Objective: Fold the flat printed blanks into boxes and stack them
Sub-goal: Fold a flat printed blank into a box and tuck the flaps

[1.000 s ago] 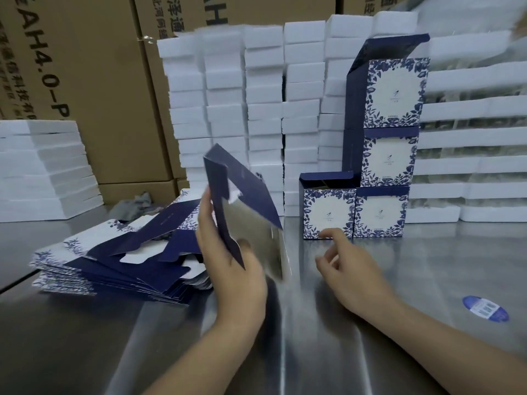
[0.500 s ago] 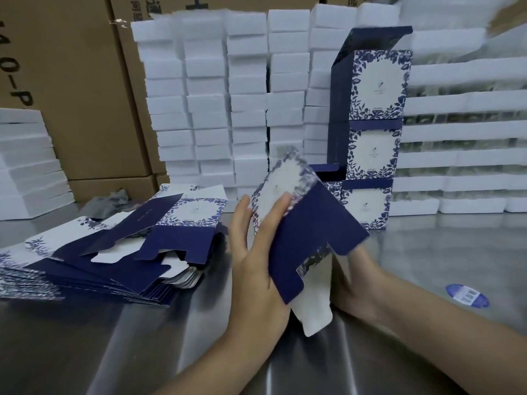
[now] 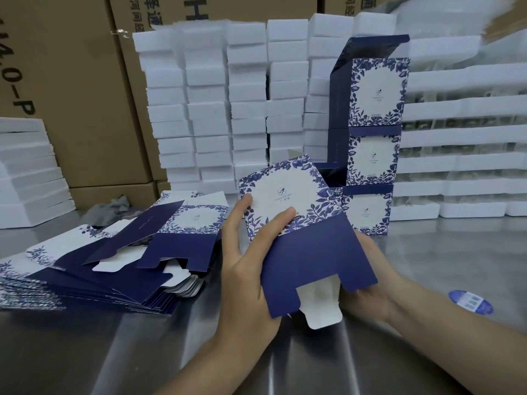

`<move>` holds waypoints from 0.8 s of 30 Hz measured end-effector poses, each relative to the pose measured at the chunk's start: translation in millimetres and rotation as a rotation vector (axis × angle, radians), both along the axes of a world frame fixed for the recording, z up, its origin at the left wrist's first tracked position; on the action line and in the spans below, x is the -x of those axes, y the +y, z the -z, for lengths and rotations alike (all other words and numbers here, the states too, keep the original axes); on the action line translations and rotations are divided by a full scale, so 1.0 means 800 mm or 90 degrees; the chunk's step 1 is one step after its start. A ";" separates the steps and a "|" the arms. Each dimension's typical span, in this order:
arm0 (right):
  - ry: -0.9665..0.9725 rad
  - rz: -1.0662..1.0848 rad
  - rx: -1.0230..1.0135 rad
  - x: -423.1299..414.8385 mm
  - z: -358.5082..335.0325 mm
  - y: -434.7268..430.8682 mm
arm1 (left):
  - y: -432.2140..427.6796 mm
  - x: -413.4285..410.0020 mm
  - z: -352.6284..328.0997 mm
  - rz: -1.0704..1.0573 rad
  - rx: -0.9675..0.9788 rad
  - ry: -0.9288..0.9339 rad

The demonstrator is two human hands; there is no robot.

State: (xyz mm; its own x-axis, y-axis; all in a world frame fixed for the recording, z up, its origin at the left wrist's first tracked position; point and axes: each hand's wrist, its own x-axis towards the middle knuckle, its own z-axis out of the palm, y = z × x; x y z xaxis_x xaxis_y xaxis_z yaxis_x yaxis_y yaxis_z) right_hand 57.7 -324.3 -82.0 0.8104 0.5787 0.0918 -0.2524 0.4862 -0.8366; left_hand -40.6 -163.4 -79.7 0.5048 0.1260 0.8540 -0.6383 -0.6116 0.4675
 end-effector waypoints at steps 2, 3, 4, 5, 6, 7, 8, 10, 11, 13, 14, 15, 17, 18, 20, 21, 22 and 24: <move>0.076 -0.050 -0.025 -0.001 -0.002 0.002 | 0.008 -0.001 0.011 -0.017 -0.035 -0.050; 0.082 -0.048 -0.032 -0.001 -0.005 0.001 | 0.013 -0.006 0.011 -0.039 -0.061 -0.081; 0.071 -0.035 -0.028 -0.006 -0.006 0.000 | 0.013 -0.007 0.005 -0.040 -0.049 -0.082; 0.053 -0.019 -0.003 -0.004 -0.008 0.000 | 0.016 -0.012 -0.002 -0.037 -0.031 -0.075; 0.037 -0.005 0.022 -0.008 -0.006 -0.002 | 0.017 -0.014 -0.013 -0.023 0.006 -0.035; 0.023 0.005 0.042 -0.009 -0.007 -0.003 | 0.020 -0.019 -0.022 0.001 0.066 0.001; 0.000 0.008 0.037 -0.006 -0.010 -0.003 | 0.024 -0.023 -0.027 0.008 0.146 0.026; -0.013 0.007 0.037 -0.006 -0.016 -0.006 | 0.025 -0.021 -0.016 0.034 0.099 -0.044; -0.020 0.020 0.053 -0.008 -0.019 -0.009 | 0.027 -0.023 -0.001 0.019 0.066 -0.072; -0.041 0.042 0.069 -0.016 -0.025 -0.019 | 0.035 -0.026 0.018 0.022 0.044 -0.076; -0.049 0.048 0.076 -0.023 -0.027 -0.027 | 0.039 -0.029 0.022 0.017 0.033 -0.071; -0.052 0.060 0.096 -0.028 -0.028 -0.036 | 0.041 -0.033 0.022 0.010 0.018 -0.061; -0.064 0.087 0.136 -0.036 -0.032 -0.052 | 0.044 -0.041 0.026 0.022 -0.023 -0.010; -0.072 0.100 0.153 -0.040 -0.031 -0.058 | 0.044 -0.041 0.028 0.049 -0.032 0.046; -0.091 0.137 0.191 -0.046 -0.028 -0.068 | 0.041 -0.041 0.033 0.110 -0.037 0.156; -0.099 0.151 0.203 -0.048 -0.025 -0.072 | 0.041 -0.043 0.035 0.128 -0.044 0.192; -0.109 0.160 0.209 -0.051 -0.023 -0.075 | 0.042 -0.045 0.036 0.129 -0.058 0.209; -0.118 0.173 0.215 -0.053 -0.020 -0.081 | 0.044 -0.045 0.035 0.129 -0.083 0.227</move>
State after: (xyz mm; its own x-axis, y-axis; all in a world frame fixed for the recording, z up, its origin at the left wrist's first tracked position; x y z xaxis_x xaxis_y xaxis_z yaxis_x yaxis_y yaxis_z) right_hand 100.4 -389.0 -66.3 0.9247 0.3695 0.0921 0.0147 0.2070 -0.9782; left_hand -4.7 -127.9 -107.6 0.7747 -0.1032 0.6239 -0.5642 -0.5585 0.6081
